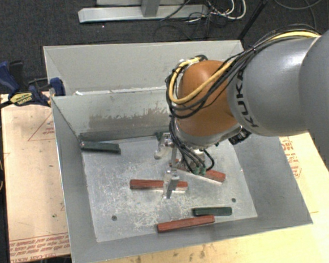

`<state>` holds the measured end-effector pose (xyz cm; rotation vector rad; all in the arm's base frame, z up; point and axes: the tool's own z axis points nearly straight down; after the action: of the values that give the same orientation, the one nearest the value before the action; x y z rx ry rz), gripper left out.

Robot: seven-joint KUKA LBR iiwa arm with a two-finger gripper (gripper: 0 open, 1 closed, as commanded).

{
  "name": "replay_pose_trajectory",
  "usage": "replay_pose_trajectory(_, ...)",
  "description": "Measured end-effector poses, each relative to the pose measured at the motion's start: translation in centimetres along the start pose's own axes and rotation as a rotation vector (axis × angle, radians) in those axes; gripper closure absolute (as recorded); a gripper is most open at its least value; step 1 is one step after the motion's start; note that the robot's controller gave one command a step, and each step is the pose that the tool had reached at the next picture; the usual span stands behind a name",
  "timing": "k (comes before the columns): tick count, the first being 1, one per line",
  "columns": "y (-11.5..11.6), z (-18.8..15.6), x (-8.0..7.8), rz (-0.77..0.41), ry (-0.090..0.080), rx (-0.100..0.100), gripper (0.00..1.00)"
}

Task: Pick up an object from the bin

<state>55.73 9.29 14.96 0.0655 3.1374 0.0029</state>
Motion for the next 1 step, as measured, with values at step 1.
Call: replay_pose_trajectory(1, -0.57, 1.04, 2.13, -0.007, 0.008, 0.002, 0.00)
